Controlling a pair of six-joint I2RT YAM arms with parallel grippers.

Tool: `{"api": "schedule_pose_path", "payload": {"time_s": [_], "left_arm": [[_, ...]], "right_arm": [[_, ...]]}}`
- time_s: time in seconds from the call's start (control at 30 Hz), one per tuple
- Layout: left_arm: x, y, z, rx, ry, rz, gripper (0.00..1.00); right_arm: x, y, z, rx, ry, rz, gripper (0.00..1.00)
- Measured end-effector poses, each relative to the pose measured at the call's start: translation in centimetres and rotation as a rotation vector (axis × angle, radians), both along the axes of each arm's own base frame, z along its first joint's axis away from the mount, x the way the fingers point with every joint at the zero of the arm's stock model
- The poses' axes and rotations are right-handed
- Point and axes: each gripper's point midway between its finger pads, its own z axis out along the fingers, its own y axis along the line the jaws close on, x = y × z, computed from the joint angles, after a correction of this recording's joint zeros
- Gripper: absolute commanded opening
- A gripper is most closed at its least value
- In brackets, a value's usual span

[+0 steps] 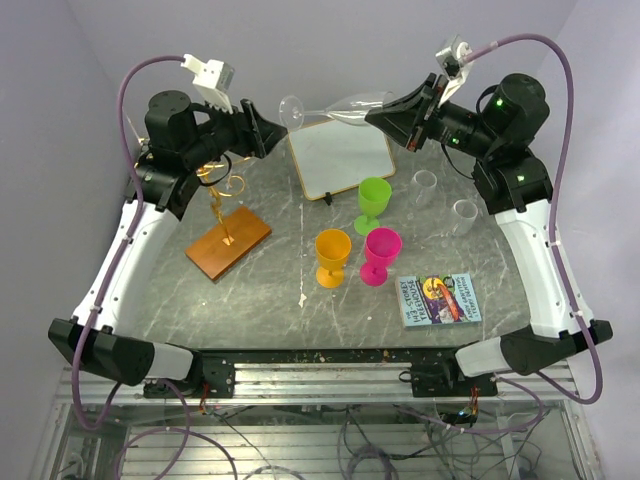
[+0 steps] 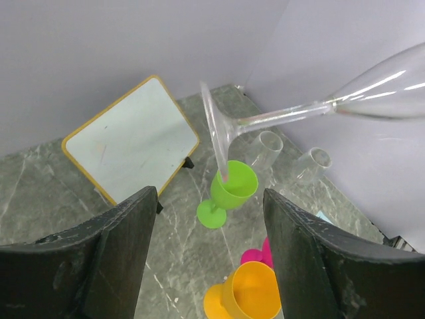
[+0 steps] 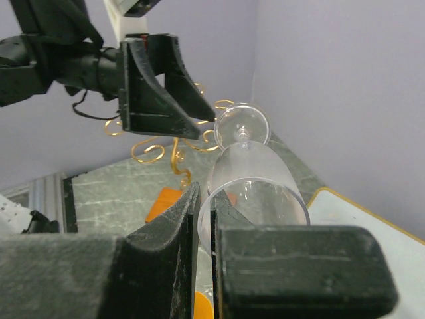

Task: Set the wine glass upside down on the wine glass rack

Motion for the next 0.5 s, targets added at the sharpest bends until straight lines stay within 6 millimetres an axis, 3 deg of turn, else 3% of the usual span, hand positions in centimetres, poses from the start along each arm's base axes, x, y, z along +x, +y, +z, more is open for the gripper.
{"api": "schedule_pose_path", "payload": {"time_s": [0.23,0.4,0.5], "left_arm": [[-0.4,-0.8,1.2,-0.021,-0.053,-0.044,0.57],[-0.9,-0.7,0.8,-0.023,-0.059,-0.045,0.39],[-1.1,-0.6,0.8,-0.025,-0.063,-0.046,0.36]], "right_arm": [[-1.5,0.7,0.3,0.026,0.005,0.086,0.00],[-2.0,1.0,0.2,0.032,0.010,0.124,0.00],[-2.2,1.0,0.1,0.030,0.010,0.133,0.00]]}}
